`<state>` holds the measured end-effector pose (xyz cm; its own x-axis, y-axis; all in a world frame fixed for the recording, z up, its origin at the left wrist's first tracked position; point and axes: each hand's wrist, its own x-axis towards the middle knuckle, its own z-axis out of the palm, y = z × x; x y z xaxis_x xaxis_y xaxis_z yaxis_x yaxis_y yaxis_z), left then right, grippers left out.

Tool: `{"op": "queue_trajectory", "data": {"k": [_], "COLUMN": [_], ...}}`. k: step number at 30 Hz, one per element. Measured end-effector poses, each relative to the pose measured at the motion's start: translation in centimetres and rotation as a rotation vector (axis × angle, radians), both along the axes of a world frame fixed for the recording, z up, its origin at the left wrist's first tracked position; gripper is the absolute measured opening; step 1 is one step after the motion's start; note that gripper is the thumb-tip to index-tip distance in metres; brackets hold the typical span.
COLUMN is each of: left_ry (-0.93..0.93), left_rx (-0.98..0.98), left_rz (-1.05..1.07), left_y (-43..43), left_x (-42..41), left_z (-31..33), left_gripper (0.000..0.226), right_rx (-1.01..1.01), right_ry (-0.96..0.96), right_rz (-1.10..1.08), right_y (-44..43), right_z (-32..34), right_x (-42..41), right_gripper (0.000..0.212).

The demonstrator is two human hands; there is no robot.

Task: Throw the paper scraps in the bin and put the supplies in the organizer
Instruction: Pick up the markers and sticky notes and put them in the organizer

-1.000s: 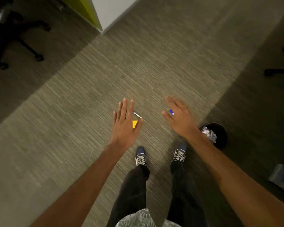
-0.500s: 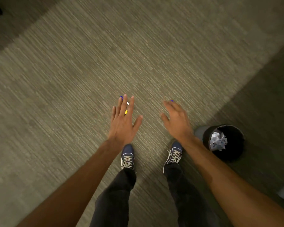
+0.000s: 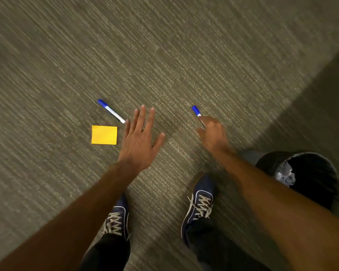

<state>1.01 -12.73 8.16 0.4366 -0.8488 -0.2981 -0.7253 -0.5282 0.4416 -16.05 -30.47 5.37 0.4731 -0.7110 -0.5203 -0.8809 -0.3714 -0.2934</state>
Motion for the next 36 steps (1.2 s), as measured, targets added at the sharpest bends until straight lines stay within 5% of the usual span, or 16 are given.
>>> {"op": "queue_trajectory", "data": {"k": [11, 22, 36], "left_ry": [-0.014, -0.023, -0.033], "left_rx": [0.066, 0.056, 0.1], "left_rz": [0.028, 0.142, 0.348], "left_y": [0.9, 2.6, 9.9], "left_x": [-0.4, 3.1, 9.5], "left_z": [-8.8, -7.0, -10.8], "left_gripper": [0.072, 0.071, 0.074], "right_rx": [-0.117, 0.099, 0.249], "right_ry": [0.127, -0.144, -0.202], "right_rz": [0.026, 0.059, 0.278], "right_y": [-4.0, -0.8, 9.5], "right_z": [-11.7, -8.3, -9.4], "right_x": [-0.3, 5.7, 24.1], "right_gripper": [0.039, 0.019, 0.037]}}
